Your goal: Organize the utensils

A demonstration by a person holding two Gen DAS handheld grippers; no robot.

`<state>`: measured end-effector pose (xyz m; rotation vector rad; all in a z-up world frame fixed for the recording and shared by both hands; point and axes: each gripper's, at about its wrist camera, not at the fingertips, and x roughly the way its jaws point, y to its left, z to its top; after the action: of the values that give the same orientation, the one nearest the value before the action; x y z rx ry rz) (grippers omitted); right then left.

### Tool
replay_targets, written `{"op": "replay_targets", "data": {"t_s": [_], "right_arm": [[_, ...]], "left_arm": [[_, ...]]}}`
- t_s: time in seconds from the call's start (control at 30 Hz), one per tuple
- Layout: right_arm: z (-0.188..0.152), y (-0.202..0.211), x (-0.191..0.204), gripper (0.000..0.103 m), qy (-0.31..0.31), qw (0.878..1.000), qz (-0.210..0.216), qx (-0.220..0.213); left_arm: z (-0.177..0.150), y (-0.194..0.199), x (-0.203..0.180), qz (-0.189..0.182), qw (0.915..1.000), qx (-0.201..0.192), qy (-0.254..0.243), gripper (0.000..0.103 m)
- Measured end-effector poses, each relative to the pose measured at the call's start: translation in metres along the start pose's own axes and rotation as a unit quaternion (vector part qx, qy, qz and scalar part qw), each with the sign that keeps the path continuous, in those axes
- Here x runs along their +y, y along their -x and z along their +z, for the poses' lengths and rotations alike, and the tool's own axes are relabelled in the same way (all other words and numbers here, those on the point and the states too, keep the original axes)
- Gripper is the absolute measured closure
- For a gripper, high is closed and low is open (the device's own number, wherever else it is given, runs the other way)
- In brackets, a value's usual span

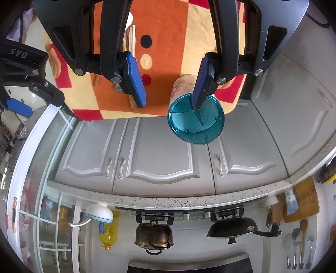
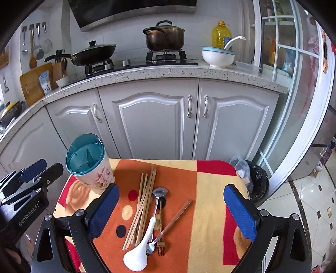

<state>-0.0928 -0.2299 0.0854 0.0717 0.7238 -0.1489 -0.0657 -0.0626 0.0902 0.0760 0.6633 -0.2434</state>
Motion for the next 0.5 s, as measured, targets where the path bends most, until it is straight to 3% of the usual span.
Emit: {"op": "replay_targets", "data": {"t_s": [0.5], "right_arm": [[0.0066, 0.0026, 0.0055, 0.003, 0.01, 1.0, -0.018, 0.0]], "left_arm": [[0.0027, 0.0024, -0.0031, -0.007, 1.0, 0.002, 0.0, 0.057]]}}
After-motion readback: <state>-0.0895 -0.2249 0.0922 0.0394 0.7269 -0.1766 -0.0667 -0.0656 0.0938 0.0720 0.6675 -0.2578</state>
